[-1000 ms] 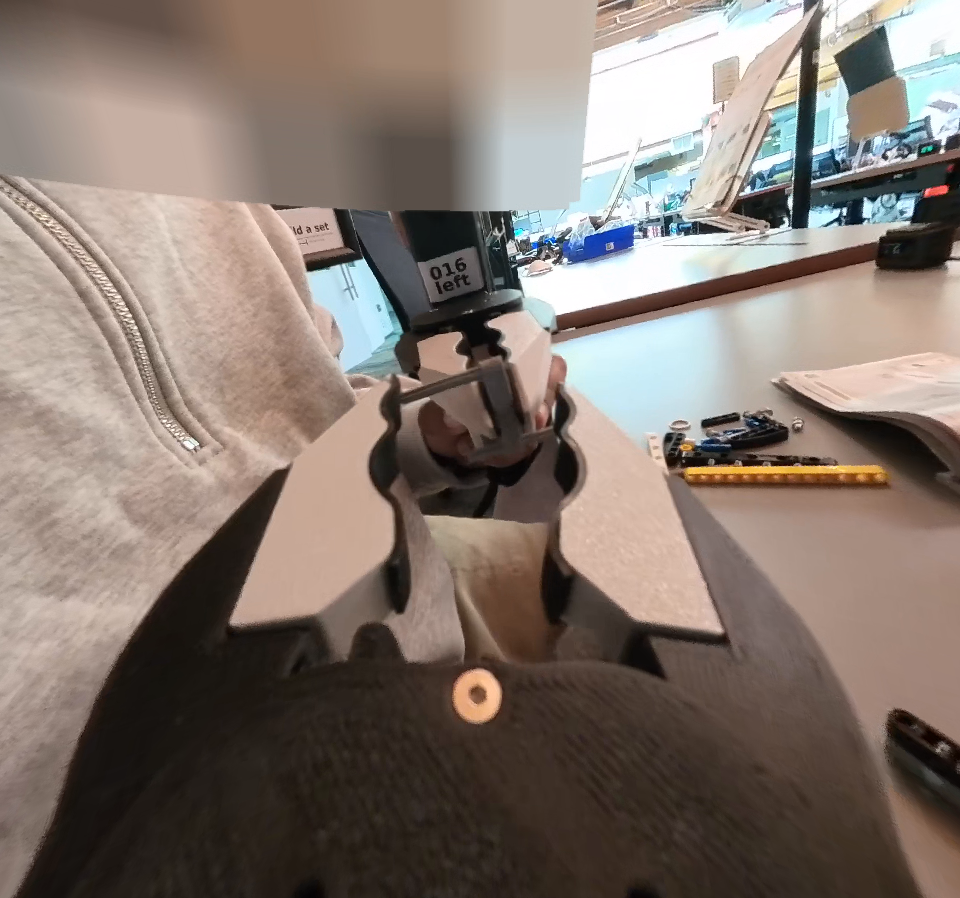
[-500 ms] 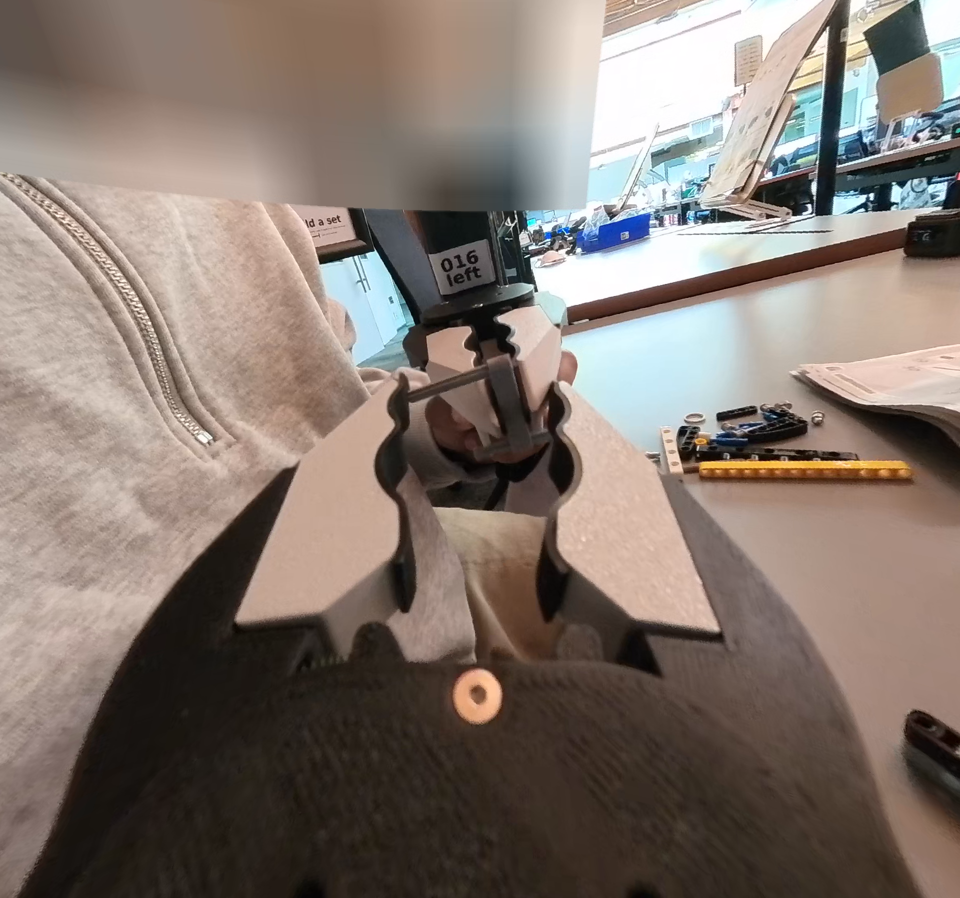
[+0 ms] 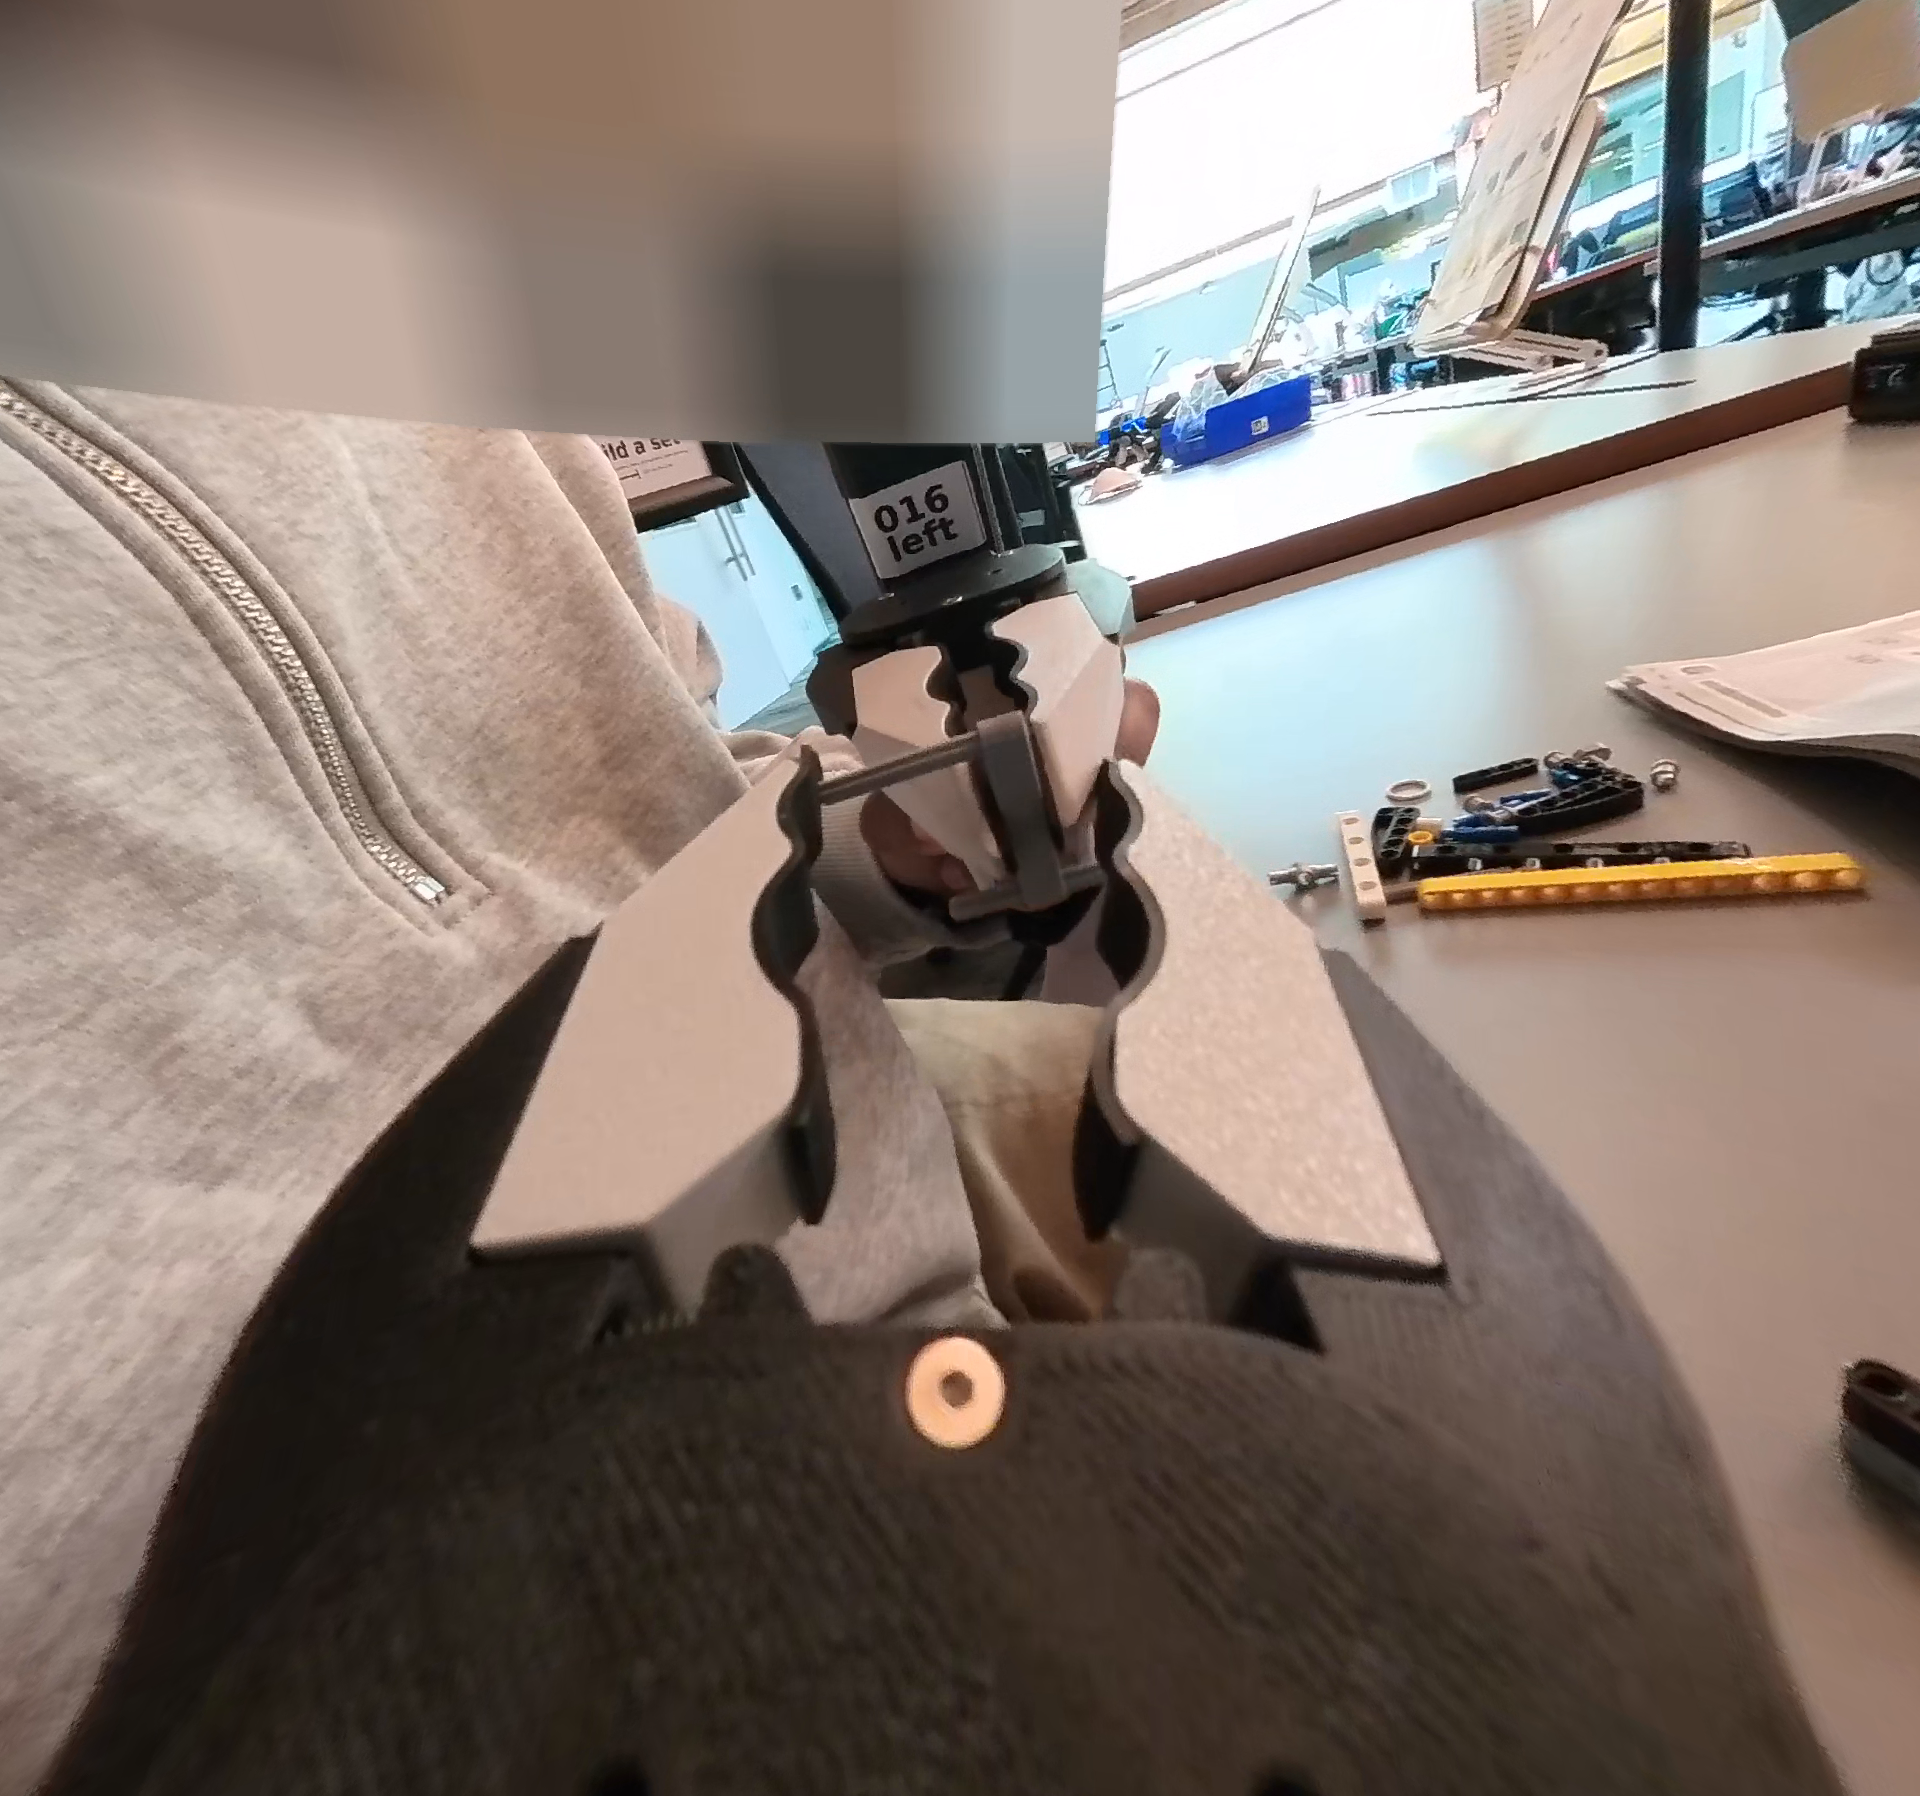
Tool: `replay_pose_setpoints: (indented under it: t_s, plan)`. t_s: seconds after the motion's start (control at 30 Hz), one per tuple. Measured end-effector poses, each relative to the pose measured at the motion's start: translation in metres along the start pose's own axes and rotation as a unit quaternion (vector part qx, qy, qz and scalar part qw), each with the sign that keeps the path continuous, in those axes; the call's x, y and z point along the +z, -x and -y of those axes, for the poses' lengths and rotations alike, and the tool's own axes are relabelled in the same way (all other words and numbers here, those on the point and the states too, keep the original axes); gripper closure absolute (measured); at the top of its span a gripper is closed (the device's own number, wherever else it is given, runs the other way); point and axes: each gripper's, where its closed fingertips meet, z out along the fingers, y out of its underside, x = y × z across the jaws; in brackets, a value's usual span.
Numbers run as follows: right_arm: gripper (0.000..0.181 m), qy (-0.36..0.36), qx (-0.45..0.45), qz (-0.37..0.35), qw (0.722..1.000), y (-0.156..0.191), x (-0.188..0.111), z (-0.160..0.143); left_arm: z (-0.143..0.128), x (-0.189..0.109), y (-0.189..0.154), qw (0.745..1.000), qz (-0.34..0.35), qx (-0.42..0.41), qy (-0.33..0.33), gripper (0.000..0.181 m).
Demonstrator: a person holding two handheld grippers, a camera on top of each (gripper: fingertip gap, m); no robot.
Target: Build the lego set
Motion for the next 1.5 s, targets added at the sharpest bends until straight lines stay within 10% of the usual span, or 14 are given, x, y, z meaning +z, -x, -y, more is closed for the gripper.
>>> replay_pose_setpoints:
  t_s: [0.77, 1.5]
  plan:
    - [0.114, -0.015, -0.067, -0.036, 0.997, -0.008, 0.000, 0.005, 0.001, 0.001, -0.001, 0.998, -0.035, -0.052, -0.010, 0.177]
    - [0.139, -0.001, -0.061, -0.020, 0.998, -0.008, -0.004, 0.003, -0.005, 0.003, 0.009, 0.996, -0.024, -0.081, 0.003, 0.177]
